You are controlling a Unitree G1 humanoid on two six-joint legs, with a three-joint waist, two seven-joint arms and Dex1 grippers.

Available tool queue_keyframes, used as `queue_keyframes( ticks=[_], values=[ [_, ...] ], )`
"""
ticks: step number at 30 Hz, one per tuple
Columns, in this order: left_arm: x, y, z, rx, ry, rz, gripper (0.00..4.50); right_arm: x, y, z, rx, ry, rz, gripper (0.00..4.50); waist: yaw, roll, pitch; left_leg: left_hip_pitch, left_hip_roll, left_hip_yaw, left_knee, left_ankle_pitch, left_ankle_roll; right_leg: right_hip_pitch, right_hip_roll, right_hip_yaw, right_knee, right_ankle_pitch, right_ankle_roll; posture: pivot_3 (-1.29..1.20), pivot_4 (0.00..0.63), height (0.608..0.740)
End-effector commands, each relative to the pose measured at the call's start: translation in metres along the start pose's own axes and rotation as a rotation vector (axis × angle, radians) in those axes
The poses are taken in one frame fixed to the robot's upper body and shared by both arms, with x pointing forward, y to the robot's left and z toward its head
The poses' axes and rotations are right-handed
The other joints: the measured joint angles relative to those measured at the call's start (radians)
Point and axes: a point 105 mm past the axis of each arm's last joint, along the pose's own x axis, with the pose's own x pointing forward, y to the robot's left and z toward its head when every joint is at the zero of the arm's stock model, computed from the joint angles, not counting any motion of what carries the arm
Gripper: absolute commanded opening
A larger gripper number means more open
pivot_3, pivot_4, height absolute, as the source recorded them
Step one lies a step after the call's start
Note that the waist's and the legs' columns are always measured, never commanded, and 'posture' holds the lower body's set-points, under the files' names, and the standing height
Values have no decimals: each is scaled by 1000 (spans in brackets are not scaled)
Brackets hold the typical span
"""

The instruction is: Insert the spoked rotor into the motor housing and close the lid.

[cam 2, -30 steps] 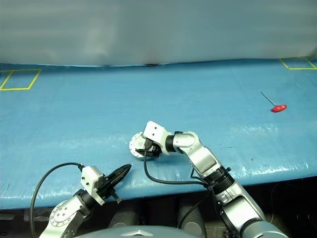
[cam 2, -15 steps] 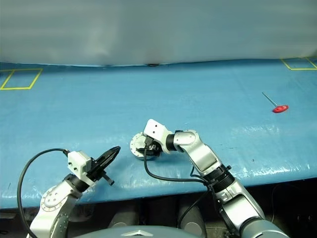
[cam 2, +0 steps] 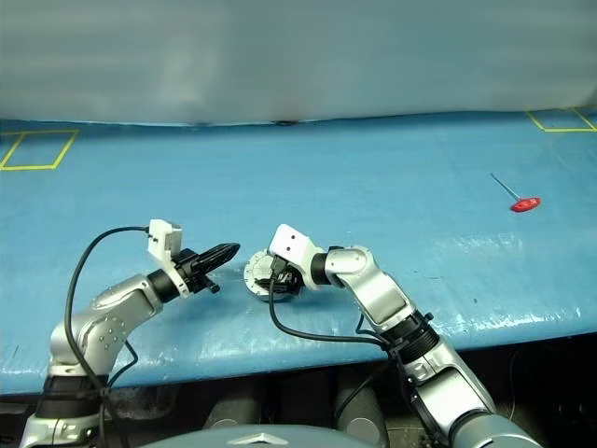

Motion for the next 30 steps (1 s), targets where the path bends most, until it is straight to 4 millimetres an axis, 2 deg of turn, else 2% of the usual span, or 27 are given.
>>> queue_keyframes(
  ticks=[1,14,19,25,30],
  values=[
    [3,-1,5,-44,22,-32,0,1,2,-25,52,89,-4,3051,-1,0,0,0,0,0,0,0,0,0,0,0,0,0,0,0,150,740],
    [8,-12,-26,-67,249,-119,0,2,2,-22,43,77,-12,3051,0,0,0,0,0,-1,-1,1,-2,0,0,0,0,0,-2,0,150,740],
    [6,-12,-43,2,365,-114,0,1,2,-21,40,74,-19,3051,1,0,0,2,0,-1,-1,1,-2,1,-1,1,0,0,-2,0,150,740],
    [3,-11,-47,8,373,-98,0,-2,3,-23,43,75,-25,3051,2,0,0,2,0,-1,-1,1,-2,1,-5,1,0,0,-3,0,150,740],
    [0,-7,-39,-19,310,-66,0,-3,3,-24,46,73,-33,3051,2,0,0,2,0,-1,-2,1,-2,1,-6,0,-1,-1,-2,0,150,740]
  ],
)
